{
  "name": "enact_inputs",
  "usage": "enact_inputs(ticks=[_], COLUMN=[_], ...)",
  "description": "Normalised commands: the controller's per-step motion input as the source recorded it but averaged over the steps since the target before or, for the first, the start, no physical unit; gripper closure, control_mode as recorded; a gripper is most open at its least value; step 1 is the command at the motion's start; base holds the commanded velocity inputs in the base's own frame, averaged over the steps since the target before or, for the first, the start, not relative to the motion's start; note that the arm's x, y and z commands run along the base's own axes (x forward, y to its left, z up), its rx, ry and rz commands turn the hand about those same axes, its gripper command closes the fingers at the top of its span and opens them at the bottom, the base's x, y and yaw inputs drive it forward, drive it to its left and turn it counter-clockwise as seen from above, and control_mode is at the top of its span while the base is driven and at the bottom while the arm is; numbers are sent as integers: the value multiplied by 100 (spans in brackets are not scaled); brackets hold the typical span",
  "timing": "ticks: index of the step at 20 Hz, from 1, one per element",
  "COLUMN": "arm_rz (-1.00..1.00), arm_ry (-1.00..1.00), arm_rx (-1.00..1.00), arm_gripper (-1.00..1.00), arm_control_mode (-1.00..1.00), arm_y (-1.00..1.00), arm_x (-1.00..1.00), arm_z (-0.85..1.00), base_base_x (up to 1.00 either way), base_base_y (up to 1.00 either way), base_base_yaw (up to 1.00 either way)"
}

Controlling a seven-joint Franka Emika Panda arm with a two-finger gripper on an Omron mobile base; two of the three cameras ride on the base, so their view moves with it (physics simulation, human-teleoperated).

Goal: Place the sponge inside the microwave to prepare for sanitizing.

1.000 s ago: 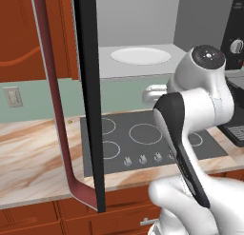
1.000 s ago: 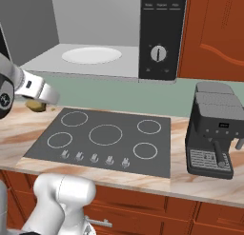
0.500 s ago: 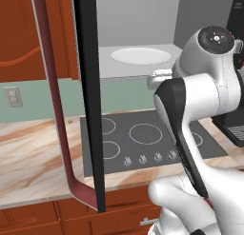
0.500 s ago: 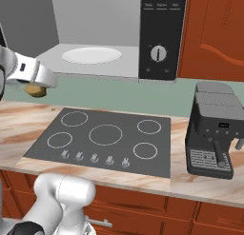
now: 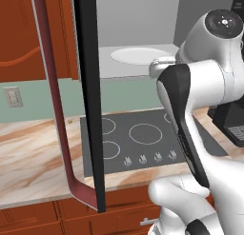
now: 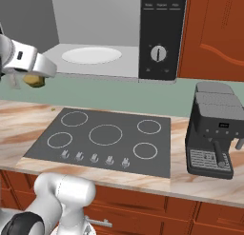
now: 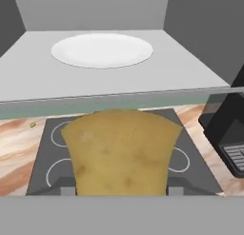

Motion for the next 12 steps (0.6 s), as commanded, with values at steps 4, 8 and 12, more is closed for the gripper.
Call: enact_inputs(ticks=[4, 8, 12], arm_rz=[0, 0, 0], arm_ry=[-18, -13, 0], arm_rx=[7, 1, 1], arm_gripper=[100, 100, 100], arm_control_mode=[-100, -100, -100], arm_y=[-1, -6, -14], arm_x=[40, 49, 51], arm_z=[0, 0, 2], base_base_x=[0, 0, 0], base_base_y=[0, 0, 0], base_base_yaw=[0, 0, 0])
